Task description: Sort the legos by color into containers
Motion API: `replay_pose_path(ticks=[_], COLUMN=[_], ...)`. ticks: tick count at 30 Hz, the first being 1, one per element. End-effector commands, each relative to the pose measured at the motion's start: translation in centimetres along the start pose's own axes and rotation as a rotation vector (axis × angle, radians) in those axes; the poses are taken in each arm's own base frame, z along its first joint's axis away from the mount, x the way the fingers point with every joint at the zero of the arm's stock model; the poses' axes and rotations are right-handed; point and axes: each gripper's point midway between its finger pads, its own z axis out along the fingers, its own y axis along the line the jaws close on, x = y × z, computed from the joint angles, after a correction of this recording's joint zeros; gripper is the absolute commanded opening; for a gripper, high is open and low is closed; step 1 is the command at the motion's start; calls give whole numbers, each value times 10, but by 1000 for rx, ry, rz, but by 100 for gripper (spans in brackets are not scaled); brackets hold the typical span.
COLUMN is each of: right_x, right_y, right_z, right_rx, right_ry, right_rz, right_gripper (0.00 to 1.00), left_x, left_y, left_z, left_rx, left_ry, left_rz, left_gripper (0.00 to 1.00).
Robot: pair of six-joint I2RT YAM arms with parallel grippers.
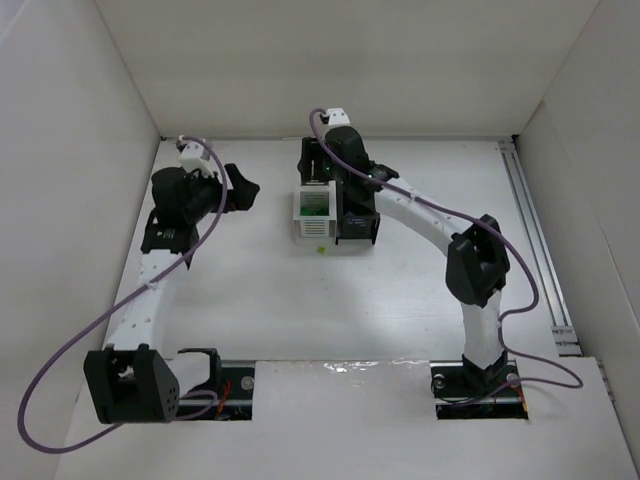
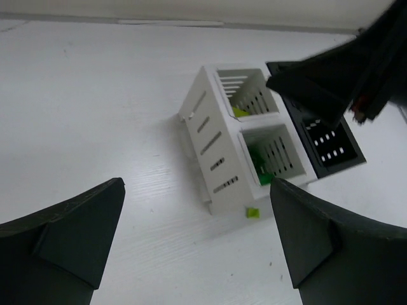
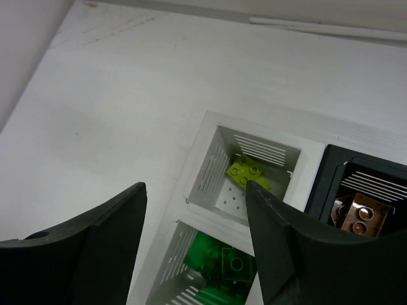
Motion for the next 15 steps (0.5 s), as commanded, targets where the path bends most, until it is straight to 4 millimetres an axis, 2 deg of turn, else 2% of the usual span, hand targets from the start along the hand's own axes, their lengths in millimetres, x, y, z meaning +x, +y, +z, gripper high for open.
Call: replay_pose_path(ticks=[1,2,3,4,5,6,7,9,10,11,13,14,15], right_x=[-91,-95,-82,-94,-85,-84,-94,-97,-82,-92,-86,-92,-91], right_y=[22,12,0,-7,-26,-37,-45,-71,-84,-90,-113,-117,-124], right_z=[-55,-59,-60,-75,-75,-79,-94,-104,-105,-118,-125,-136,-139], right_rx=[-80,-78,-65,-66,-53,-41,-30,-23,-7,-7,5,5,12], right_ry=[-226,-233,-208,-236,-216,-214,-240,-242,-213,-243,-227,-244,-245], right_rz=[53,57,45,42,35,25,21,-7,-17,-23,-36,-35,-32], right_gripper=[69,69,69,68,66,66,64,60,60,56,55,55,55], left_x=[2,14,23,35,52,60,68,92,99,114,125,131,146], left_y=[-41,-45,-46,-48,-54,-57,-57,-69,-72,-70,-75,-75,-77], left_z=[-12,-14,-16,-20,-26,-29,-32,-42,-45,-48,-54,-55,-61], left_rx=[147,168,189,217,285,328,370,509,556,604,690,716,777], left_ry=[-65,-41,-28,-5,45,68,76,125,130,141,134,140,194], left_rz=[194,242,348,400,441,488,583,636,674,752,815,844,838], left_gripper=[96,92,88,84,77,72,67,52,49,48,48,46,45])
